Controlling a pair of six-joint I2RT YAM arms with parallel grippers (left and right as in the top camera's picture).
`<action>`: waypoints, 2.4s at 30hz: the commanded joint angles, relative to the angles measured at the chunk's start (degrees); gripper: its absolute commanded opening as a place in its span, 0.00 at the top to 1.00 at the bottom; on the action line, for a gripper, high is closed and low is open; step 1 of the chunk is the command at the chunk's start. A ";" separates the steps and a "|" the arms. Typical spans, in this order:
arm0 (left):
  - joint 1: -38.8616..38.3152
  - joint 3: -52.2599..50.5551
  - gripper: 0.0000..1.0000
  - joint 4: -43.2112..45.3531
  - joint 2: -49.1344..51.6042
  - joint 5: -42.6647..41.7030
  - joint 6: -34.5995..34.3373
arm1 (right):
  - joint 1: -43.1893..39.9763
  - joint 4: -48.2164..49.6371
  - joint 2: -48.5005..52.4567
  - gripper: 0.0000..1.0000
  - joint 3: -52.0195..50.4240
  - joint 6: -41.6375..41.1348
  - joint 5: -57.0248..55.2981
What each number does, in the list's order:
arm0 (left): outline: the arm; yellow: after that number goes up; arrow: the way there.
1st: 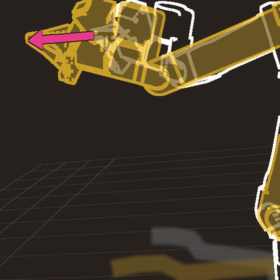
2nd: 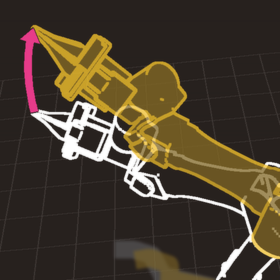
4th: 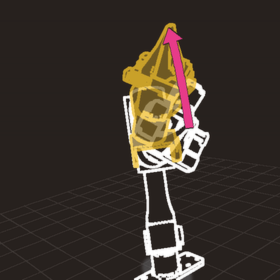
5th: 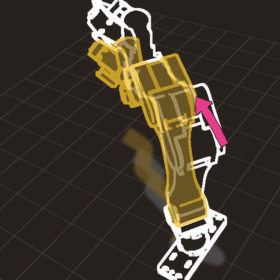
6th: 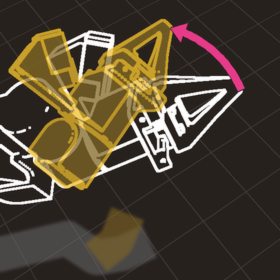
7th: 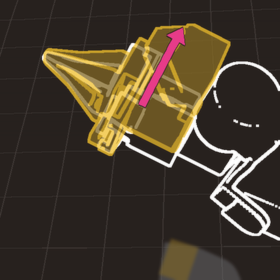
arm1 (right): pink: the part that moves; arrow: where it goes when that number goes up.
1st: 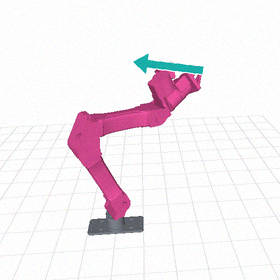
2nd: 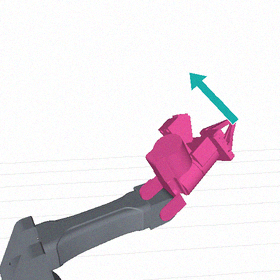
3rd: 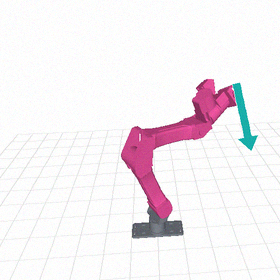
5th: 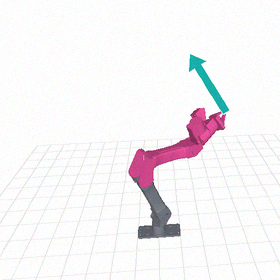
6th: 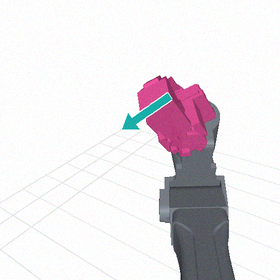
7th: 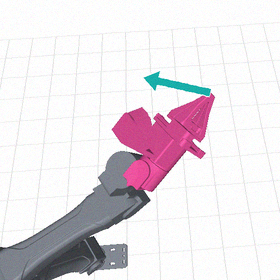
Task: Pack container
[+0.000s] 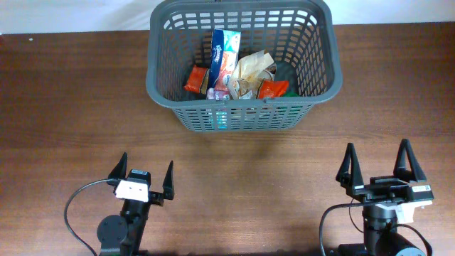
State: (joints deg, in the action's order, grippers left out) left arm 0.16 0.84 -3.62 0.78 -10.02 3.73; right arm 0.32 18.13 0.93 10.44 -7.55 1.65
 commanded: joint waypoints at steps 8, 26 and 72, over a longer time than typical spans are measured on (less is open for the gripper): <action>0.39 -0.35 0.01 -0.09 -0.48 0.42 1.09 | 0.55 2.23 -0.74 0.01 -5.42 0.04 0.96; 0.39 -0.35 0.01 -0.09 -0.48 0.44 1.09 | 0.59 -9.40 -0.74 0.01 -10.12 4.26 0.55; 0.39 -0.35 0.01 -0.09 -0.48 0.42 1.09 | 0.52 -22.49 -0.74 0.01 -10.12 4.15 0.09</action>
State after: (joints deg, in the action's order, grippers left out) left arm 0.16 0.84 -3.62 0.78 -10.02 3.73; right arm 0.38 -4.05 0.80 0.58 -3.81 1.61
